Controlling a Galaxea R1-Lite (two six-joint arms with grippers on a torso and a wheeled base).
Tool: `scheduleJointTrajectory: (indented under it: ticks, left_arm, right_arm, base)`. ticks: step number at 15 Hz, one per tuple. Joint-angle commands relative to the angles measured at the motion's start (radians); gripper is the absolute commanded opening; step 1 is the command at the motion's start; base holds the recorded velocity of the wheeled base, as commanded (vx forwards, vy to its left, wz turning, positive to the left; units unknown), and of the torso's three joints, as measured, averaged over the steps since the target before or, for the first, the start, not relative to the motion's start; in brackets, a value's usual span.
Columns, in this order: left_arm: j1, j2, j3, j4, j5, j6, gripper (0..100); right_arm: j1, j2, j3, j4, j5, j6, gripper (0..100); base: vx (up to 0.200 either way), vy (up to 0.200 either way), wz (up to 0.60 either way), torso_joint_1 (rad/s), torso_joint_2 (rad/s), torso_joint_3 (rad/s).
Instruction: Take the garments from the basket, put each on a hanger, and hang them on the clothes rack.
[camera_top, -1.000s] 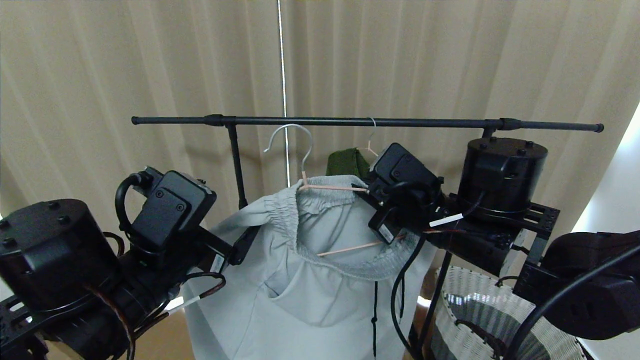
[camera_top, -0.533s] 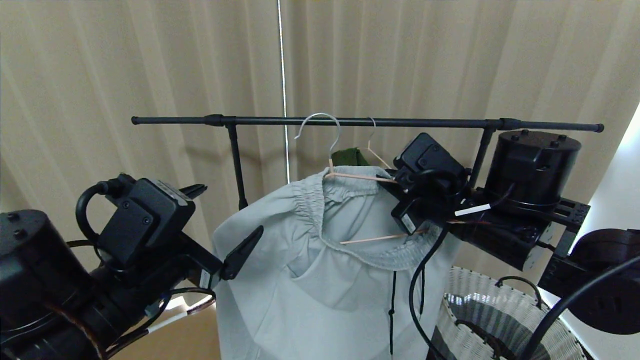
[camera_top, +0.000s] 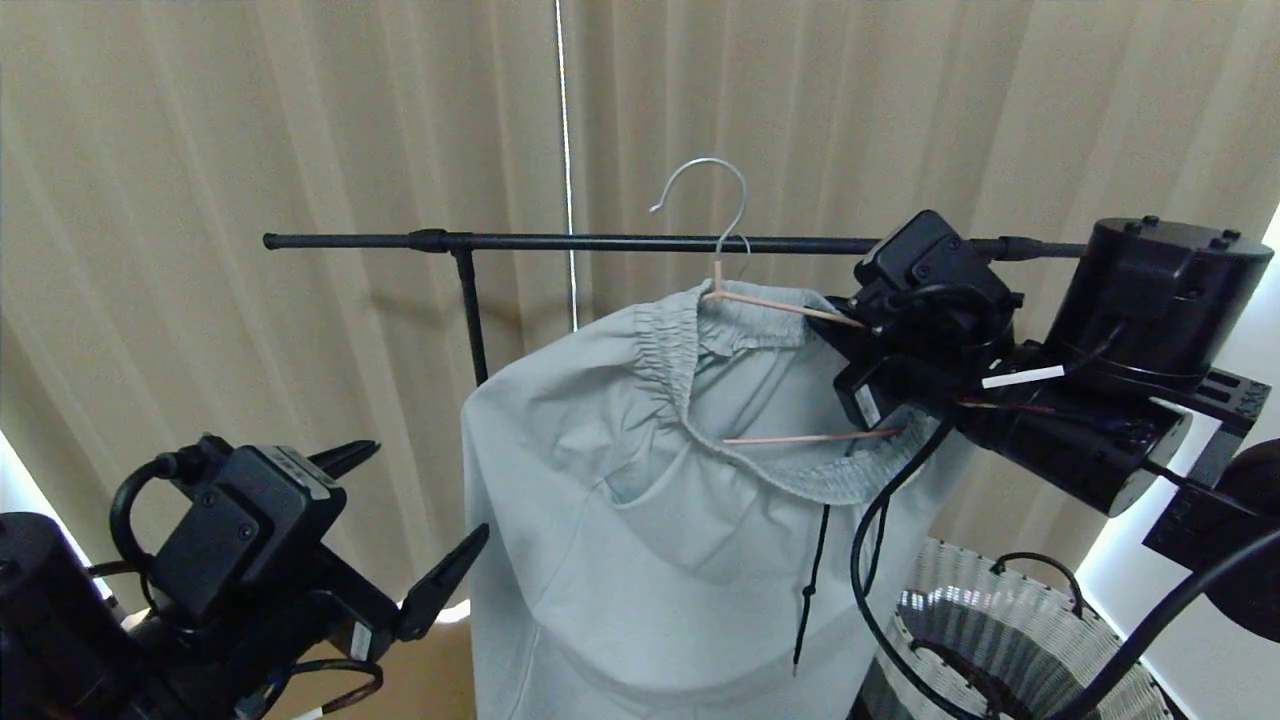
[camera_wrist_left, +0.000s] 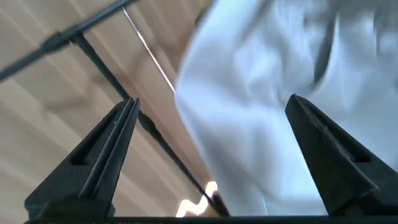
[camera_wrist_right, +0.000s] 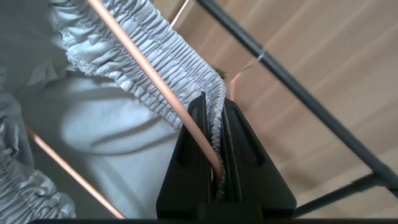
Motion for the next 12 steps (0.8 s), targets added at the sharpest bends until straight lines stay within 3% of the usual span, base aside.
scheduleJointTrajectory:
  ticks: [1, 4, 9, 10, 12]
  left_arm:
    - [0.023, 0.031, 0.054, -0.002, -0.007, -0.014, 100]
    - [0.015, 0.088, 0.044, -0.002, -0.073, -0.097, 100]
    - [0.023, 0.157, -0.012, -0.005, -0.071, -0.164, 100]
    - [0.023, 0.163, -0.015, -0.005, -0.071, -0.162, 0]
    - [0.023, 0.163, -0.012, -0.005, -0.071, -0.159, 0]
  right_arm:
    - [-0.001, -0.04, 0.011, 0.0, 0.004, 0.0, 0]
    - [0.014, -0.051, 0.02, -0.002, 0.01, 0.002, 0]
    - [0.074, -0.098, 0.024, 0.0, 0.01, 0.034, 0]
    - [0.074, -0.1, 0.029, 0.0, 0.01, 0.034, 0]
    - [0.073, -0.1, 0.031, 0.0, 0.01, 0.035, 0]
  base:
    - [0.0, 0.0, 0.0, 0.0, 0.0, 0.0]
    - [0.0, 0.0, 0.0, 0.0, 0.0, 0.0]
    - [0.0, 0.0, 0.0, 0.0, 0.0, 0.0]
    - [0.0, 0.0, 0.0, 0.0, 0.0, 0.0]
    - [0.0, 0.0, 0.0, 0.0, 0.0, 0.0]
